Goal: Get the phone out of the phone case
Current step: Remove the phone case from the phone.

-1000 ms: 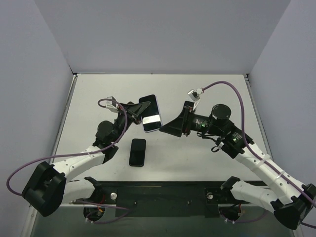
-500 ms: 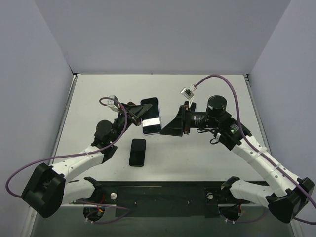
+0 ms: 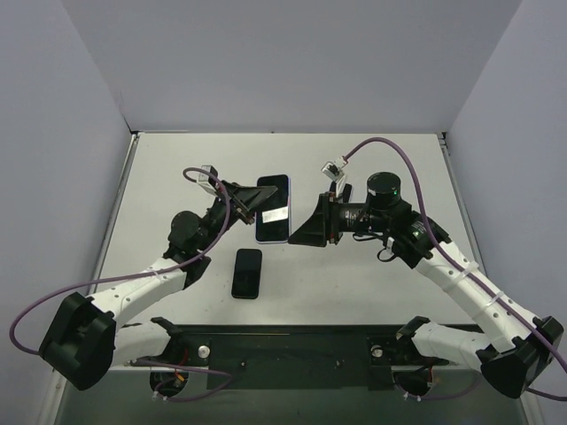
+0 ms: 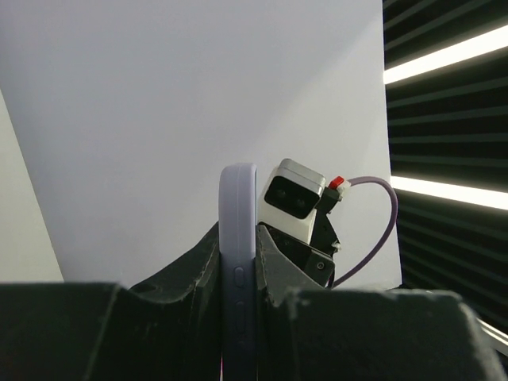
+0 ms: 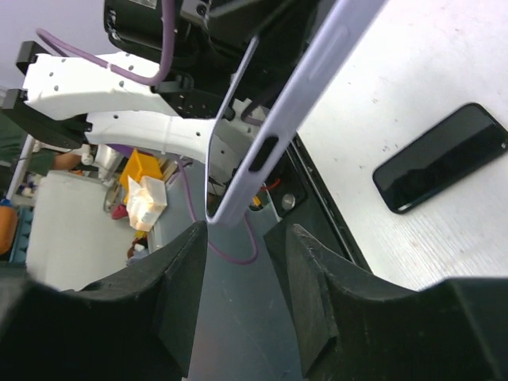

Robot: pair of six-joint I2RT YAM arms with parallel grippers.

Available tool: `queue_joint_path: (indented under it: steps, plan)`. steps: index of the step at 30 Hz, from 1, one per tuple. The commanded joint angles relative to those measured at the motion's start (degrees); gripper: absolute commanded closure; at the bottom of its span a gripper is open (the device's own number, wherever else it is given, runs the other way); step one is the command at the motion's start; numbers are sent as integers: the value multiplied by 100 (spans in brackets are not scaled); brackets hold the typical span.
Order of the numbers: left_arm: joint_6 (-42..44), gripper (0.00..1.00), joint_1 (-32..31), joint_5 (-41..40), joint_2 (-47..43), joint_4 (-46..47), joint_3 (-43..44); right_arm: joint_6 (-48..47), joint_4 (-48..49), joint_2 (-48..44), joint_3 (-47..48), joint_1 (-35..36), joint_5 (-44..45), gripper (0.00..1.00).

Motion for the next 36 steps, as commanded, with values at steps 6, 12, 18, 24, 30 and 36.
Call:
queue_joint_path:
  steps: [6, 12, 18, 24, 30, 36]
  plan:
    - [-394, 100, 27, 337, -3, 737, 484, 627, 1684, 341, 22, 189, -899, 64]
    - [-859, 100, 71, 845, 84, 457, 764, -354, 1176, 394, 153, 505, -1084, 82]
    - [-1510, 100, 159, 1779, 190, -238, 1187, -2932, -813, 341, 690, 1542, 1257, 100]
    - [-2240, 100, 168, 2025, 304, 69, 1030, -3486, -283, 630, 1074, 1780, 2867, 100]
    - [-2266, 100, 168, 1560, 84, 209, 739, -3689, -155, 1000, 1403, 1946, 5873, 100]
    - [-1925, 100, 133, 244, -144, 419, 441, -3690, -107, 940, 541, 2202, 8999, 100]
